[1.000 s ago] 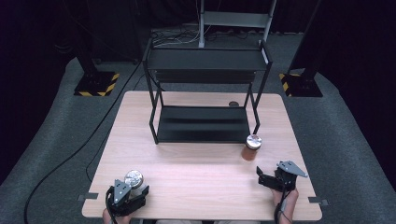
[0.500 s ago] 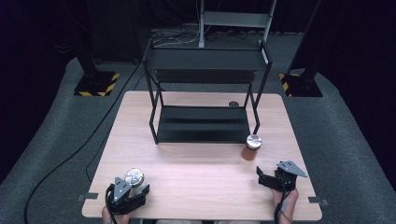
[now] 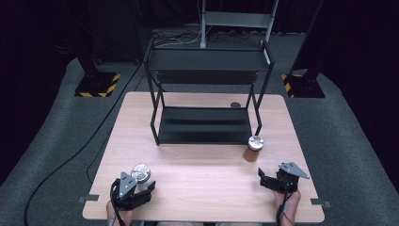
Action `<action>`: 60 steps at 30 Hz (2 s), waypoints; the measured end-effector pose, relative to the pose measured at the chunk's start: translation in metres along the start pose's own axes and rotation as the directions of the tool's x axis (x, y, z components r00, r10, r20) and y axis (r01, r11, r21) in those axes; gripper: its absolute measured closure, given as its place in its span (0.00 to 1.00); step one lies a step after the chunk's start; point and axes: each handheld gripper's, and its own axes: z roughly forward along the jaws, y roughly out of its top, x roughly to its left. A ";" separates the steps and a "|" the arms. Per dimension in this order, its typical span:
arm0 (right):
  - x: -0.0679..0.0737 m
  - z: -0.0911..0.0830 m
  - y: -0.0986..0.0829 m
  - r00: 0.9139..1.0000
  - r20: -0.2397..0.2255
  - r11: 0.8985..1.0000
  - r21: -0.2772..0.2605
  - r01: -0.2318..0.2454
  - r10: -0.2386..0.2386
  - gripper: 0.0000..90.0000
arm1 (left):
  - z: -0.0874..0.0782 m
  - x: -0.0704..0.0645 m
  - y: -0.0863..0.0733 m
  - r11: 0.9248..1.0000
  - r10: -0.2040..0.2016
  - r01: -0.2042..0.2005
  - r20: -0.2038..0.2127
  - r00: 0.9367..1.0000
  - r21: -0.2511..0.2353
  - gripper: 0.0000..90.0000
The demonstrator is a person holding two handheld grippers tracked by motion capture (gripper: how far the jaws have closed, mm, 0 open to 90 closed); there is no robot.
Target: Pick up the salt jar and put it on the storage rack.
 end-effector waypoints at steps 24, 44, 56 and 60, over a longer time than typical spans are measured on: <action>0.001 0.001 0.001 1.000 0.000 1.000 0.007 0.006 -0.006 0.00 | 0.022 0.001 0.040 0.995 0.103 -0.102 0.047 0.994 -0.020 0.34; 0.001 0.001 0.003 1.000 0.000 1.000 0.016 0.015 -0.015 0.00 | 0.043 0.007 0.076 0.991 0.133 -0.130 0.088 0.987 -0.041 0.34; 0.002 0.002 0.004 1.000 0.000 1.000 0.020 0.018 -0.018 0.00 | 0.055 0.010 0.089 0.991 0.132 -0.129 0.095 0.987 -0.039 0.34; 0.002 0.002 0.004 1.000 0.000 1.000 0.022 0.019 -0.019 0.00 | 0.057 0.010 0.094 0.989 0.143 -0.140 0.098 0.985 -0.037 0.34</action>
